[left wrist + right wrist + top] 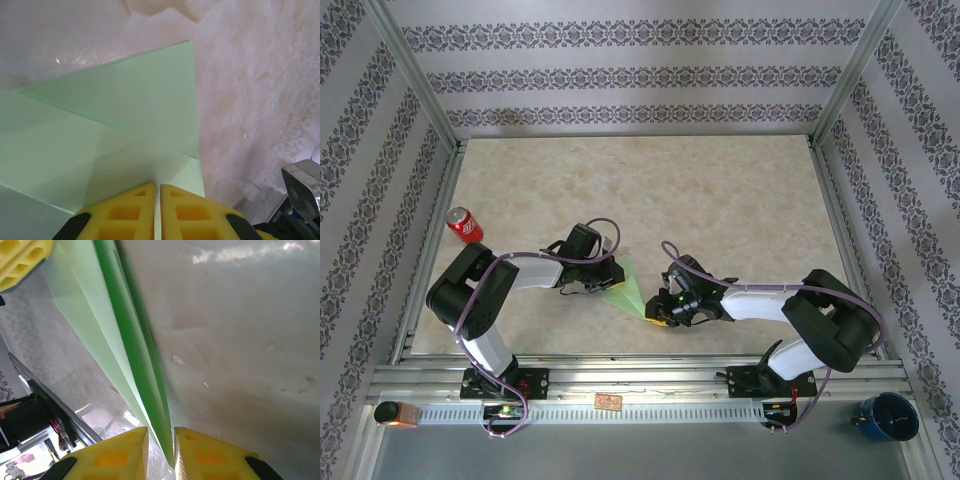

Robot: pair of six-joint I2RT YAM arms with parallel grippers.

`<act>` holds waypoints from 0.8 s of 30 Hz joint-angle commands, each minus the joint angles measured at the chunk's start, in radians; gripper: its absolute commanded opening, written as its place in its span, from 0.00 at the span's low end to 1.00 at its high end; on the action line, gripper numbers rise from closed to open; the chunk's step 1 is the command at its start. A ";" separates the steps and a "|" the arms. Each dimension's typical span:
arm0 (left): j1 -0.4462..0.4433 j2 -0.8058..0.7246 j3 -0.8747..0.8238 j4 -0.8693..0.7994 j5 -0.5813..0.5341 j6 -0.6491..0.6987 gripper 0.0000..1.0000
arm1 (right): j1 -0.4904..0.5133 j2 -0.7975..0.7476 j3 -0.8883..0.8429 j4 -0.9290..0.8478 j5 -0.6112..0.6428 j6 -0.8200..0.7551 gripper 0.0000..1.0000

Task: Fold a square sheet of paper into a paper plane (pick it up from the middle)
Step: Turn over the paper at the center of the table.

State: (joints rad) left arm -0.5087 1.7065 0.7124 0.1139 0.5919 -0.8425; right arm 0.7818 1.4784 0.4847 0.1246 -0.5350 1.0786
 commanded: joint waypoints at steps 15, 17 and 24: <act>0.007 -0.014 -0.025 0.027 -0.016 -0.017 0.11 | -0.007 0.046 0.035 0.050 -0.010 -0.007 0.17; 0.007 -0.019 -0.024 0.026 -0.015 -0.018 0.11 | -0.008 0.049 0.034 0.051 -0.012 -0.009 0.16; 0.007 -0.069 -0.018 0.036 -0.002 -0.034 0.14 | -0.016 0.028 0.026 0.043 -0.023 -0.032 0.09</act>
State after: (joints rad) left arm -0.5087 1.6825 0.7002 0.1307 0.5907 -0.8577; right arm 0.7799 1.5158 0.4965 0.1654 -0.5404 1.0687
